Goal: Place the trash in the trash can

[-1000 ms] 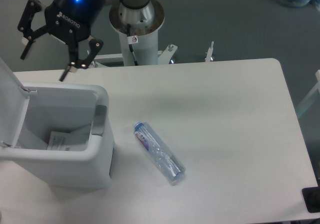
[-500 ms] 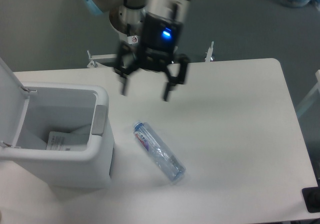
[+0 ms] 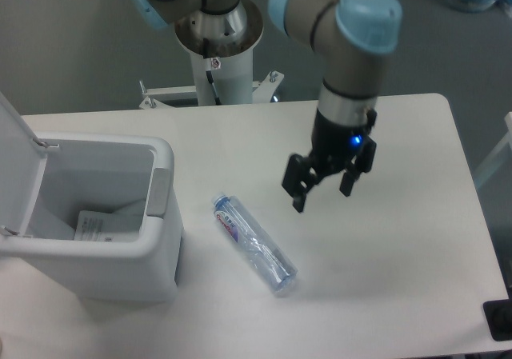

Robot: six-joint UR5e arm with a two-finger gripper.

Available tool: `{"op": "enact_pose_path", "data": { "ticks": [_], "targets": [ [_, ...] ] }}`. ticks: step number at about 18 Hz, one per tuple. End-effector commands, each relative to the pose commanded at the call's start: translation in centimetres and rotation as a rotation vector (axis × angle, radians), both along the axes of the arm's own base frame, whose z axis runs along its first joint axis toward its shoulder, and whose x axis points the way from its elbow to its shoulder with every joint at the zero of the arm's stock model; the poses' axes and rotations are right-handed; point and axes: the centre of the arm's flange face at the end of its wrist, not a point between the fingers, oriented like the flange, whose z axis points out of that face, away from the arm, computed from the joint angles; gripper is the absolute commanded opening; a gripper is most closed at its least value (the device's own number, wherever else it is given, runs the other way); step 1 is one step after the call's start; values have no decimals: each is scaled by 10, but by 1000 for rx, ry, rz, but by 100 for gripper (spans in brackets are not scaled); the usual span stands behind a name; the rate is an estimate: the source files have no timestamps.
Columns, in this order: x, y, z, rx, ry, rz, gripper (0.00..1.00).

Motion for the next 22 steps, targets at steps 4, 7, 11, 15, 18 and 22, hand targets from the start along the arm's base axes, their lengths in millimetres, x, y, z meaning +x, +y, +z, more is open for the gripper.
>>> {"op": "enact_pose_path", "data": {
  "ticks": [4, 7, 11, 15, 18, 22],
  "targets": [
    [-5, 30, -37, -28, -34, -27, 100],
    [-4, 52, -59, -47, -49, -56, 100],
    [-2, 64, -94, -96, -62, -45, 100],
    [20, 86, -115, -142, -42, -87, 100],
    [25, 90, -126, -152, -53, -98, 100],
    [28, 96, -139, -160, -58, -109, 100]
  ]
}}
